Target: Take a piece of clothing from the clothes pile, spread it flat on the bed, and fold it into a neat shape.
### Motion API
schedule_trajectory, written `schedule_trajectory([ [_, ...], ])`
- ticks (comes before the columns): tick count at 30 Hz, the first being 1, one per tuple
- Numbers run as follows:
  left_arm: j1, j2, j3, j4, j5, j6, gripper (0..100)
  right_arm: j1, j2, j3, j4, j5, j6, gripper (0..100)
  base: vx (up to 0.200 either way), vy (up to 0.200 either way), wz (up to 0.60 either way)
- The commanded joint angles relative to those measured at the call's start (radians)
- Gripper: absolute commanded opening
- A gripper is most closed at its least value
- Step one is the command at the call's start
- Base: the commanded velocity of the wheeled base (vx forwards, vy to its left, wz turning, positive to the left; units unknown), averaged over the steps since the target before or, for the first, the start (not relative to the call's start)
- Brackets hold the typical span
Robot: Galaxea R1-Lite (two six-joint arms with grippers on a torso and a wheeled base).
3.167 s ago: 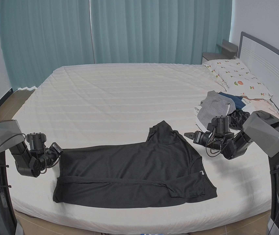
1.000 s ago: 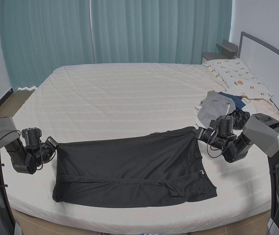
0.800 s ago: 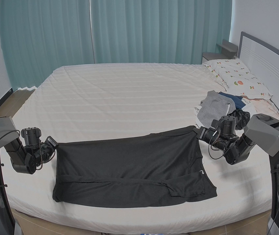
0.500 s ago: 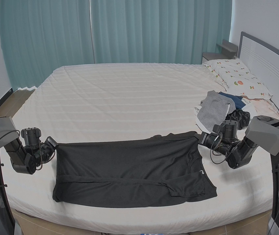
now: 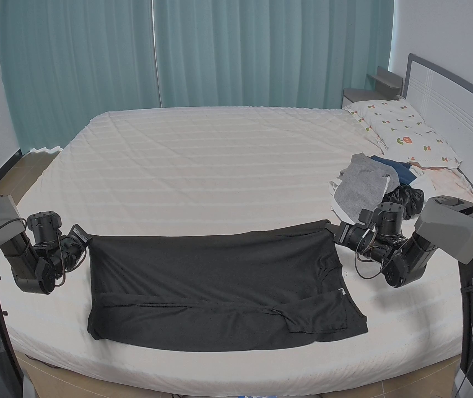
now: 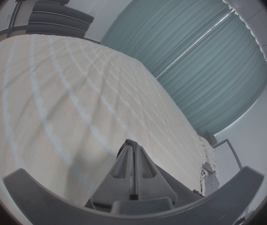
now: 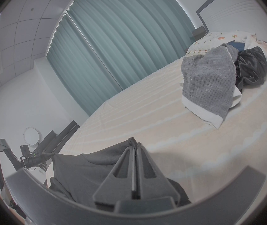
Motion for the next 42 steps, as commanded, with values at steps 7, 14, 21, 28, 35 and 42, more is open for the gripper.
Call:
schedule_trajectory([
  [7, 0.007, 0.051, -0.004, -0.04, 0.0, -0.001, 0, -0.019, 0.07, -0.098, -0.006, -0.016, 0.049, 0, 0.0, 0.0, 0.0],
  [14, 0.008, 0.055, 0.001, -0.041, 0.0, 0.002, 0, -0.019, 0.059, -0.064, -0.016, -0.017, 0.058, 0, 0.0, 0.0, 0.0],
  [21, 0.008, 0.049, 0.007, -0.043, -0.002, 0.014, 0, -0.023, -0.036, 0.05, -0.016, 0.004, 0.061, 0, 0.0, 0.0, 0.0],
  [28, 0.019, 0.008, 0.134, -0.141, -0.134, 0.102, 0, -0.046, -0.099, 0.14, -0.016, 0.041, 0.06, 0, 0.0, 0.0, 0.0],
  [35, 0.056, 0.002, 0.226, -0.192, -0.192, 0.295, 0, -0.048, -0.145, 0.284, -0.015, 0.084, 0.044, 0, 0.0, 0.0, 0.0],
  [42, 0.096, -0.015, 0.258, -0.193, -0.267, 0.376, 0, -0.051, -0.145, 0.343, -0.027, 0.078, 0.003, 0, 0.0, 0.0, 0.0],
])
